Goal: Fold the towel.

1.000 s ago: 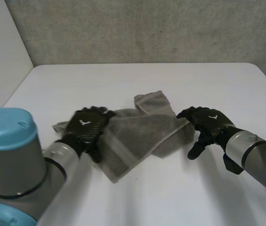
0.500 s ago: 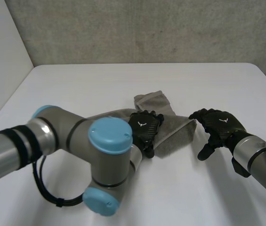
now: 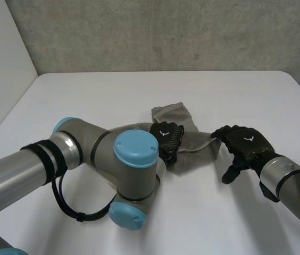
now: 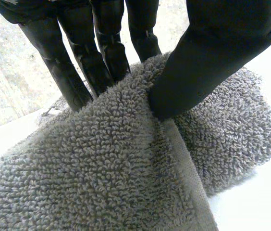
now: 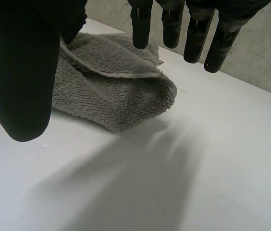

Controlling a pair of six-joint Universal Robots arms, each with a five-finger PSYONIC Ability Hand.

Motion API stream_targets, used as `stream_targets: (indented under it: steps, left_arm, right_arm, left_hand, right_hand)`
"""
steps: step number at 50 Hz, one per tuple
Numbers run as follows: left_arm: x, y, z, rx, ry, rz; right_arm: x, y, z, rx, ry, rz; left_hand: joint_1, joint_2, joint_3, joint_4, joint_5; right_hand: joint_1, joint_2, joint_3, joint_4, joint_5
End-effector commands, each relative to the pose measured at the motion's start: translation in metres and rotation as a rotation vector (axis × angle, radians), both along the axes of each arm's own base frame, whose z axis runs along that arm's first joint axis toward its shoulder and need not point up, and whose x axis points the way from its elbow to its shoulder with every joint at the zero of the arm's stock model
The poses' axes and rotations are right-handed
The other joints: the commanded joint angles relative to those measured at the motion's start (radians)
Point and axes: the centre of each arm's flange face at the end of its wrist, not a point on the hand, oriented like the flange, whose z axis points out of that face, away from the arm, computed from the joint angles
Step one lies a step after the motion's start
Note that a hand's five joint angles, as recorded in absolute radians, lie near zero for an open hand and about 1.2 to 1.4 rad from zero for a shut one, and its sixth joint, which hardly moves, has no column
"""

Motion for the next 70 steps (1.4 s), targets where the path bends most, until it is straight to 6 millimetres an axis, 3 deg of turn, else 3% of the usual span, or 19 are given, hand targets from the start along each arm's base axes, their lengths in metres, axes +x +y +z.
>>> stream_targets:
  steps: [1,3,6,9,10,12,20,25,32,40,44,49,59,65,70]
  left_arm:
    - [0.014,0.006,0.029,-0.010,0.005,0.022]
    - [0.028,0.015,0.050,-0.020,0.012,0.032]
    - [0.037,0.016,0.063,-0.028,0.021,0.043]
    - [0.068,0.021,0.089,-0.053,0.016,0.076]
    - [0.068,0.021,0.089,-0.053,0.016,0.076]
    - [0.087,0.023,0.099,-0.081,-0.020,0.099]
    - [0.115,0.026,0.096,-0.103,-0.116,0.133]
    - [0.119,0.028,0.089,-0.081,-0.133,0.138]
    - [0.125,0.029,0.080,-0.055,-0.151,0.150]
    - [0.135,0.030,0.070,-0.023,-0.180,0.167]
    - [0.145,0.030,0.069,-0.011,-0.190,0.191]
    - [0.150,0.031,0.065,0.004,-0.202,0.198]
    - [0.164,0.032,0.049,0.054,-0.242,0.232]
    - [0.171,0.029,0.046,0.068,-0.250,0.251]
    - [0.172,0.030,0.045,0.072,-0.253,0.254]
  right_arm:
    - [-0.001,-0.008,0.006,-0.026,-0.002,-0.006]
    - [-0.001,-0.011,0.009,-0.032,-0.004,-0.006]
    - [0.001,-0.018,0.017,-0.055,-0.017,-0.007]
    - [0.002,-0.024,0.024,-0.067,-0.034,-0.009]
    - [0.004,-0.025,0.026,-0.063,-0.039,-0.007]
    - [0.006,-0.025,0.028,-0.050,-0.048,-0.003]
    - [0.013,-0.027,0.016,0.132,-0.158,-0.028]
    - [0.046,0.001,-0.002,0.319,-0.254,0.087]
    - [0.061,0.017,-0.008,0.428,-0.328,0.124]
    - [0.077,0.012,-0.008,0.311,-0.284,0.184]
    - [0.082,0.004,-0.006,0.178,-0.161,0.210]
    - [0.104,0.004,0.003,-0.050,0.031,0.337]
    - [0.128,-0.016,0.018,-0.342,0.218,0.459]
    - [0.140,-0.026,0.001,-0.443,0.338,0.526]
    - [0.150,-0.033,-0.029,-0.501,0.459,0.583]
  left_hand:
    - [0.231,0.187,0.191,0.187,0.207]
    - [0.222,0.178,0.183,0.179,0.198]
    - [0.219,0.175,0.179,0.176,0.195]
    - [0.216,0.172,0.177,0.173,0.193]
    - [0.216,0.172,0.177,0.173,0.192]
    - [0.198,0.154,0.159,0.155,0.175]
    - [0.052,0.008,0.012,0.008,0.028]
    - [0.052,0.007,0.012,0.008,0.028]
    - [0.052,0.007,0.012,0.008,0.028]
    - [0.052,0.007,0.012,0.008,0.028]
    - [0.011,-0.034,-0.029,-0.033,-0.013]
    - [0.005,-0.040,-0.035,-0.039,-0.019]
    - [0.034,-0.010,-0.006,-0.009,0.010]
    - [0.133,0.089,0.094,0.090,0.110]
    - [0.204,0.160,0.165,0.161,0.181]
  right_hand:
    - [-0.039,-0.059,-0.039,-0.060,-0.078]
    - [-0.039,-0.059,-0.039,-0.060,-0.078]
    - [-0.039,-0.059,-0.039,-0.060,-0.078]
    - [-0.039,-0.059,-0.039,-0.060,-0.078]
    - [-0.039,-0.059,-0.039,-0.060,-0.078]
    - [-0.039,-0.059,-0.039,-0.060,-0.078]
    - [-0.039,-0.059,-0.039,-0.060,-0.078]
    - [-0.039,-0.059,-0.039,-0.060,-0.078]
    - [-0.039,-0.059,-0.039,-0.060,-0.078]
    - [-0.039,-0.059,-0.039,-0.060,-0.078]
    - [-0.039,-0.059,-0.039,-0.060,-0.078]
    - [0.001,-0.019,0.000,-0.021,-0.038]
    - [0.080,0.060,0.080,0.059,0.041]
    - [0.165,0.145,0.165,0.144,0.127]
    - [0.241,0.222,0.241,0.220,0.203]
